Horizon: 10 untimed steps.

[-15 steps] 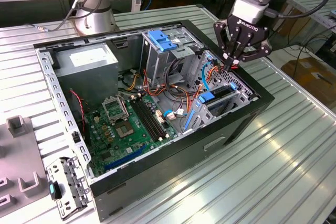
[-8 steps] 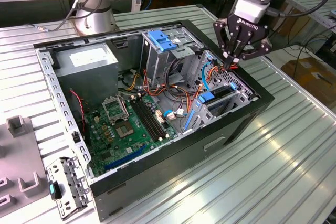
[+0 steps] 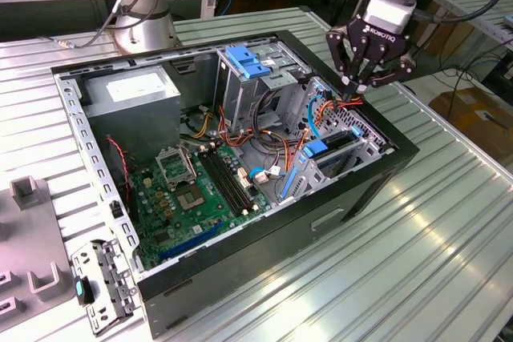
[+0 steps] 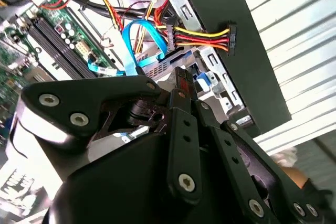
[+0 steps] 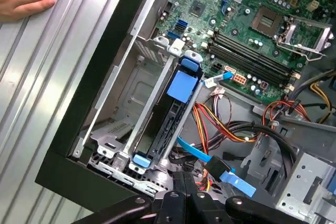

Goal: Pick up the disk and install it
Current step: 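Insert the first disk wire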

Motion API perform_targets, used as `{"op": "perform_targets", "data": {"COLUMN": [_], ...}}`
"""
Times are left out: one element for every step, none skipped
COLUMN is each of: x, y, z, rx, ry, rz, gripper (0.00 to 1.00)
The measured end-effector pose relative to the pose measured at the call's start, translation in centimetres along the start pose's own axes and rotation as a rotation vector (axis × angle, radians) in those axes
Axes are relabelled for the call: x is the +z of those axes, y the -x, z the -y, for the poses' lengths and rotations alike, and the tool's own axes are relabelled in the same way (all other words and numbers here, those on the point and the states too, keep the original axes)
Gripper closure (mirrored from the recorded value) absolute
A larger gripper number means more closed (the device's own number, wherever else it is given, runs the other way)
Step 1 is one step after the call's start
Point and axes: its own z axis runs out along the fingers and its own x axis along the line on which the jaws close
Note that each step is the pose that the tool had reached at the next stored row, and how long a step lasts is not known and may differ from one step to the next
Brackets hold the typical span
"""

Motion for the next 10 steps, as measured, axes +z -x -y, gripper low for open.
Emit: {"op": "perform_targets", "data": {"x": [0.03,0.03,0.03,-0.02,-0.17,-0.3,-0.42,-0.5,-0.5,-0.5], "y": [0.0,0.0,-0.01,-0.04,-0.05,-0.05,-0.05,-0.04,-0.03,-0.03], "z": [0.0,0.01,0.02,0.07,0.08,0.08,0.09,0.11,0.12,0.12], "rx": [-0.027,-0.048,-0.057,-0.061,-0.061,-0.062,-0.065,-0.068,-0.074,-0.087], "ry": [-0.0009,-0.0017,-0.0019,-0.0021,-0.0021,-0.0021,-0.0022,-0.0023,-0.0026,-0.0031], "rz": [0.0002,0.0003,0.0004,0.0004,0.0004,0.0003,0.0004,0.0003,0.0005,0.0006], "gripper": [0.89,0.89,0.89,0.89,0.89,0.89,0.89,0.89,0.89,0.89]}}
